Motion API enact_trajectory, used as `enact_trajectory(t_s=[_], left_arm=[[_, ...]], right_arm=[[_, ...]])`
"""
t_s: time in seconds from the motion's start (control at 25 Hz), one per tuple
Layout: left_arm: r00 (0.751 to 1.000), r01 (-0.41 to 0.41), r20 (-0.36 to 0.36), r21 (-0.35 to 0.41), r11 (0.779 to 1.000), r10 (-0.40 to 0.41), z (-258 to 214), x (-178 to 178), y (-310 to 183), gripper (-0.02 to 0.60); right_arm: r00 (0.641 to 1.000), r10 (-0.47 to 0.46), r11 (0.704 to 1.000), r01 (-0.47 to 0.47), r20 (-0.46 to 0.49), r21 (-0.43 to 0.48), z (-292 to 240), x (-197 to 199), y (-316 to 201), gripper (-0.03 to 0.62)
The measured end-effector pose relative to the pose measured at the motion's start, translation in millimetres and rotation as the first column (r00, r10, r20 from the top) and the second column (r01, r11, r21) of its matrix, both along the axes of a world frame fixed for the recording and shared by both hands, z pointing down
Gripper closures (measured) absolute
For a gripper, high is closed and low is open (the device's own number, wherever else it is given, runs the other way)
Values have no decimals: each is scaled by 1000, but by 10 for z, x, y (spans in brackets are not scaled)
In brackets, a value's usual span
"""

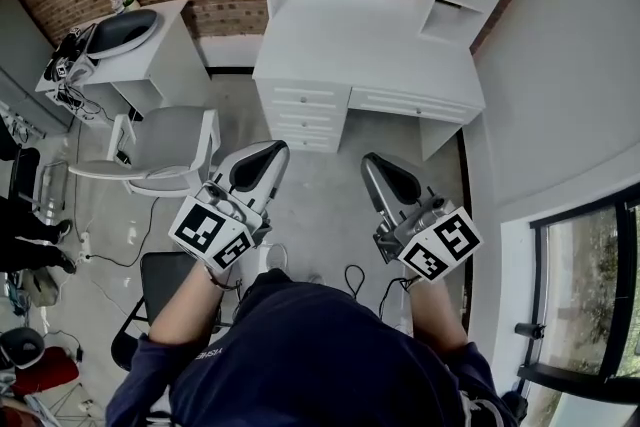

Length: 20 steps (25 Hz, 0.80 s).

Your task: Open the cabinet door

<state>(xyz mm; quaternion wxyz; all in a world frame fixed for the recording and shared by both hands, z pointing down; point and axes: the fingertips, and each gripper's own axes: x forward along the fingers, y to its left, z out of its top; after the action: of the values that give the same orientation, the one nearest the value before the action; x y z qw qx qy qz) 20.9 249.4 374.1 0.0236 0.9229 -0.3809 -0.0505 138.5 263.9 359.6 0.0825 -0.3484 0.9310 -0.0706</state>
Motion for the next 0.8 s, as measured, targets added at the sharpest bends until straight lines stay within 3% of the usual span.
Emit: enact_trajectory(t_s=[0.44, 0.8], left_arm=[[999, -24, -27, 8, 1000, 24, 157, 1, -796, 574], [998, -48, -37, 13, 999, 49, 141, -414, -2034, 574]], right_arm=[[999, 33, 999, -32, -22, 11, 100, 21, -731, 569], [999, 36, 999, -37, -37, -7, 97, -494, -1952, 569]])
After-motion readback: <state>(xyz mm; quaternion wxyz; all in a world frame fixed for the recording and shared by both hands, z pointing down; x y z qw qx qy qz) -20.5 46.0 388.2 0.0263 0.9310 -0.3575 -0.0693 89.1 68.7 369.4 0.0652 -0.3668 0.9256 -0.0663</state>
